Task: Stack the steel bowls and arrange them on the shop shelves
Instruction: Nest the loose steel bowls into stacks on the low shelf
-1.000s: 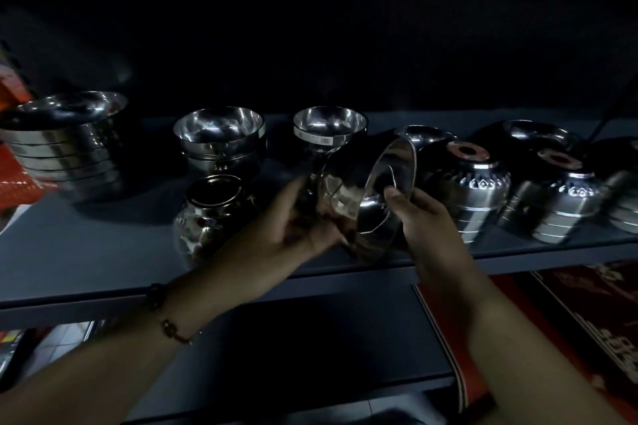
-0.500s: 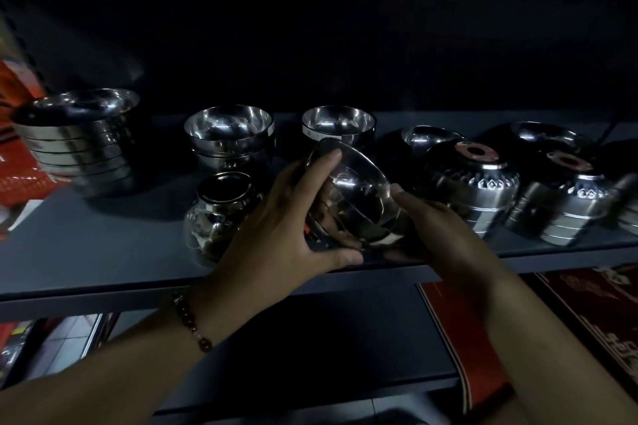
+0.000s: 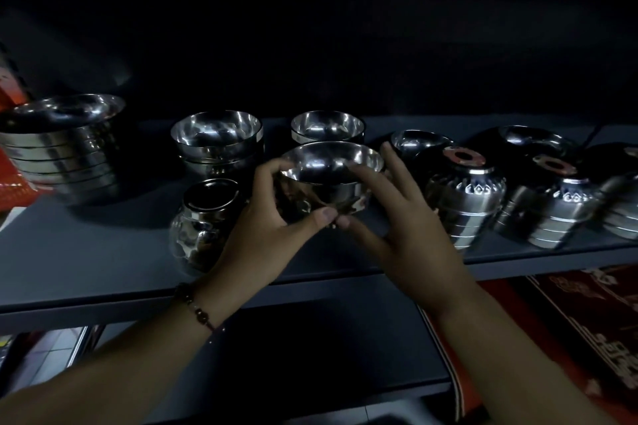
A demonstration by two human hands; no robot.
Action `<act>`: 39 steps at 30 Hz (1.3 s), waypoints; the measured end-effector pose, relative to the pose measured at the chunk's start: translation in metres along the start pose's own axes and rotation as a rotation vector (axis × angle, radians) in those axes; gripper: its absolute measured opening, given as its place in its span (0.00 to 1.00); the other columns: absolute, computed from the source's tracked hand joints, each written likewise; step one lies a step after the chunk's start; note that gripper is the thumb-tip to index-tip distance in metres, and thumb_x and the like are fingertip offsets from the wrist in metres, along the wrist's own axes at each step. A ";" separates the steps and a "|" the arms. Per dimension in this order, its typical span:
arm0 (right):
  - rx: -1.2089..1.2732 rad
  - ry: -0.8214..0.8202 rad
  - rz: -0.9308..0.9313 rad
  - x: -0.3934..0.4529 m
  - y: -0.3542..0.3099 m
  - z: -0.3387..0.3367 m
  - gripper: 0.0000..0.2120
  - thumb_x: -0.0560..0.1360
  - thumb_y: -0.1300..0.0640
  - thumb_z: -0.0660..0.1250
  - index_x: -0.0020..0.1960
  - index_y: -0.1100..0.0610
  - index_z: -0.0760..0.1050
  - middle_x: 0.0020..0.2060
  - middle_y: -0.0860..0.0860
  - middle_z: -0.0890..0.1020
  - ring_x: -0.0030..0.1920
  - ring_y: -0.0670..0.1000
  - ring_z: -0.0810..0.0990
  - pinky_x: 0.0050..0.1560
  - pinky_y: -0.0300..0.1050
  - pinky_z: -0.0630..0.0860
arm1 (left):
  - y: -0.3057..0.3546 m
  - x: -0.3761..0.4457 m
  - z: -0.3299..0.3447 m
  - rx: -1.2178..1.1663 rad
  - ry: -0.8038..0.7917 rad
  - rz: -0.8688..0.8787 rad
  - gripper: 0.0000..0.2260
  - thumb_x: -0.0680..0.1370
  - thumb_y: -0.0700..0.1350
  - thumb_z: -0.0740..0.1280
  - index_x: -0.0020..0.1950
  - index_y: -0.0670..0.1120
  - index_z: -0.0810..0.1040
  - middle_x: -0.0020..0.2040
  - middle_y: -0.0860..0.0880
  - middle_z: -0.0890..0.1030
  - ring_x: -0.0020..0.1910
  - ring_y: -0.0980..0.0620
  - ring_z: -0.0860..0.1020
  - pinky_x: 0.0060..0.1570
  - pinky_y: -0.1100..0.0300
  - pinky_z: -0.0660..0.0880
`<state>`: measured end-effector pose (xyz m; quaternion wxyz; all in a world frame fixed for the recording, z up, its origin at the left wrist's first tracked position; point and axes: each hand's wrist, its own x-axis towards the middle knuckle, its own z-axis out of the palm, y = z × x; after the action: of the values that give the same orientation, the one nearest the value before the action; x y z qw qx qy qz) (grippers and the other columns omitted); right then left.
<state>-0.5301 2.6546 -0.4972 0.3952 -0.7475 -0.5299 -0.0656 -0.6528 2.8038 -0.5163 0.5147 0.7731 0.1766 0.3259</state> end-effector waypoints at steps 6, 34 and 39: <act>-0.031 0.063 -0.067 0.008 0.000 0.004 0.23 0.77 0.53 0.70 0.70 0.44 0.68 0.80 0.44 0.49 0.76 0.44 0.59 0.65 0.38 0.69 | -0.001 0.009 0.005 -0.043 0.055 0.069 0.29 0.66 0.57 0.76 0.63 0.67 0.66 0.57 0.60 0.82 0.59 0.61 0.80 0.61 0.60 0.75; 0.220 0.204 0.077 0.122 0.063 0.040 0.13 0.74 0.64 0.71 0.56 0.51 0.77 0.70 0.41 0.64 0.56 0.13 0.54 0.53 0.13 0.57 | -0.027 0.118 0.035 0.234 0.337 0.220 0.22 0.78 0.49 0.70 0.71 0.56 0.72 0.69 0.57 0.74 0.67 0.61 0.73 0.63 0.64 0.73; 0.149 0.125 0.083 0.119 0.071 0.039 0.17 0.78 0.59 0.68 0.66 0.49 0.74 0.77 0.45 0.61 0.66 0.24 0.56 0.56 0.14 0.56 | -0.028 0.112 0.040 0.266 0.339 0.199 0.19 0.79 0.49 0.69 0.70 0.55 0.72 0.63 0.61 0.75 0.58 0.68 0.74 0.49 0.81 0.68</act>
<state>-0.4315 2.7600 -0.4991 0.4842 -0.7319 -0.4761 -0.0560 -0.5429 2.8563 -0.5159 0.3368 0.7817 0.2249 0.4742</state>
